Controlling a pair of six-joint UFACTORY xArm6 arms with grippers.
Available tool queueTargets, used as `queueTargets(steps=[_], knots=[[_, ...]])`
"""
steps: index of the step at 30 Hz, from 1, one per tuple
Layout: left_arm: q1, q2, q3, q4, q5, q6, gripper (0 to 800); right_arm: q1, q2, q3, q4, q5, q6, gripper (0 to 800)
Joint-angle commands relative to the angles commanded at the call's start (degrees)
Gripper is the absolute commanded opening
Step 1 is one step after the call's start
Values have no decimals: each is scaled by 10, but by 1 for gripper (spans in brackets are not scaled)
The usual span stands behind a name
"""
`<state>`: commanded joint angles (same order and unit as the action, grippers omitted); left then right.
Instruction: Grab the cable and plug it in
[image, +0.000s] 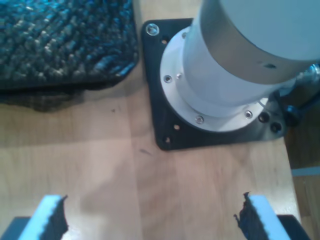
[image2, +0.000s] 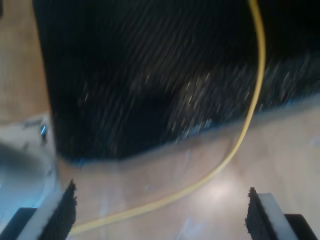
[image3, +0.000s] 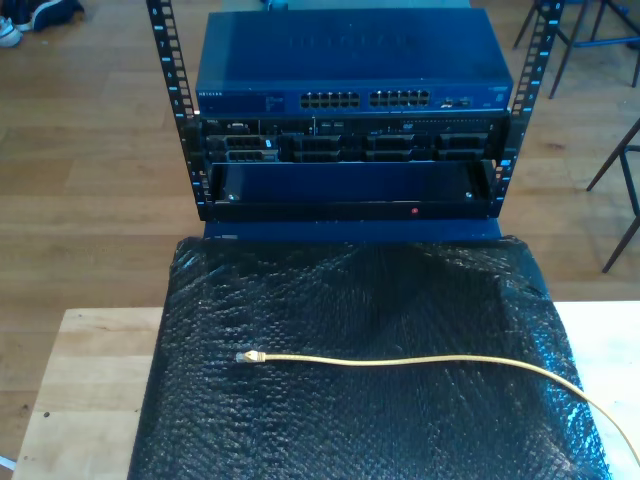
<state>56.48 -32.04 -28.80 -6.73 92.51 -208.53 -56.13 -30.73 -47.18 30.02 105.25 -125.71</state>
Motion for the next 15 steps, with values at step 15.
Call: queueTargets(steps=[15], knots=[[-21,22,-12,-38,2,-48,800,52,2,4,122,-4,64,797]])
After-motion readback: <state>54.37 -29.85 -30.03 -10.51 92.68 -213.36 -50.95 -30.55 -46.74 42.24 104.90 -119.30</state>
